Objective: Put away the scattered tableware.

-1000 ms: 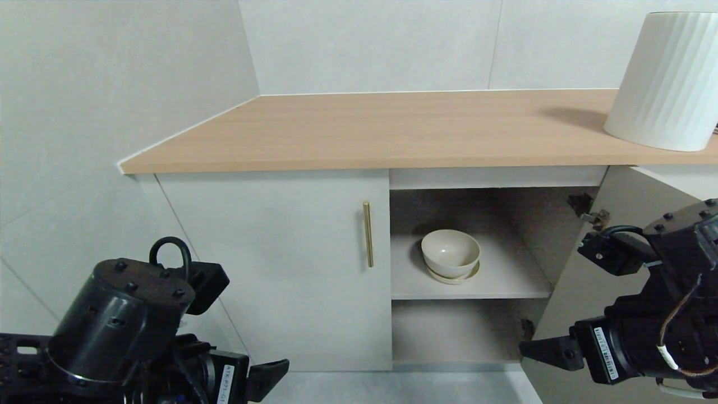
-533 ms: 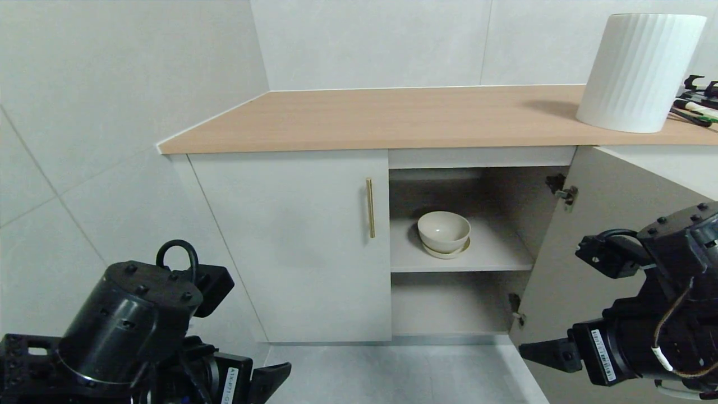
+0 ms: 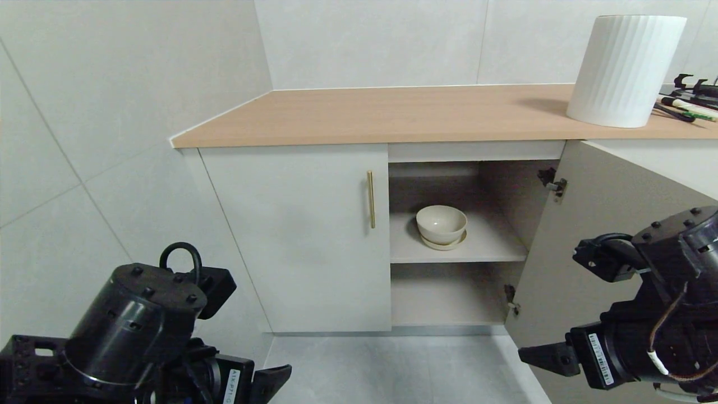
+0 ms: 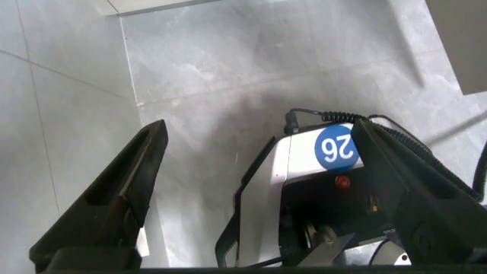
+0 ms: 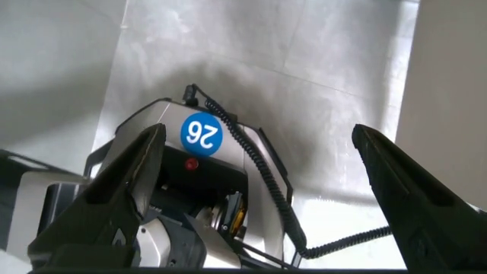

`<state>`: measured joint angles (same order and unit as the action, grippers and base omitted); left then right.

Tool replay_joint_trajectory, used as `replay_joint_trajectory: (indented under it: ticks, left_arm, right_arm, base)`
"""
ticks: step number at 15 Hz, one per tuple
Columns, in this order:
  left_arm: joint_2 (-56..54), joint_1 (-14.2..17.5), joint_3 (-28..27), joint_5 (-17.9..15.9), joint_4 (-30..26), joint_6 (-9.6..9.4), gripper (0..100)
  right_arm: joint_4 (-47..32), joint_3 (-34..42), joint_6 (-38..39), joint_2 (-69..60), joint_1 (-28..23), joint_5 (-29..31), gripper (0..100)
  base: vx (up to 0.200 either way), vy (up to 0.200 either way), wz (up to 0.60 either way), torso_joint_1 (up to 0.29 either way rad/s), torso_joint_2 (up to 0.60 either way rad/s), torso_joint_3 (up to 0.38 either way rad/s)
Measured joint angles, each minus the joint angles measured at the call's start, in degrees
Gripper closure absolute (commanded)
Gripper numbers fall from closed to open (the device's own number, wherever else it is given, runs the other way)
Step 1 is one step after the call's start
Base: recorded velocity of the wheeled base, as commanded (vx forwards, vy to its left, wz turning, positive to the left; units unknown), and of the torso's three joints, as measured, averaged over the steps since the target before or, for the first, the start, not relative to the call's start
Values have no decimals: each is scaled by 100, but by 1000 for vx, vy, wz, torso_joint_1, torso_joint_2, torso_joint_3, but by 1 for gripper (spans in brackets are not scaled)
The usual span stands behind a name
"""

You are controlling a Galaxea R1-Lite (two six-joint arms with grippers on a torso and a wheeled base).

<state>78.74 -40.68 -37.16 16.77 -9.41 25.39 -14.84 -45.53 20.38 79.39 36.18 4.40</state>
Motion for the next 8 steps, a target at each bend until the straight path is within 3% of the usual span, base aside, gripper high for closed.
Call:
replay_joint_trajectory:
  ticks: [2,8]
  left_arm:
    - [11,0,0,6,-2,-5,0]
    - [23,0,1,9,2,-11,0]
  right_arm:
    - [-156,5,-7,2,0,0,0]
    - [-746,-17,-421,-128,33,-9,0]
  base:
    - [0,0,0,0,0,0]
    - [0,-200,0,6,2,1]
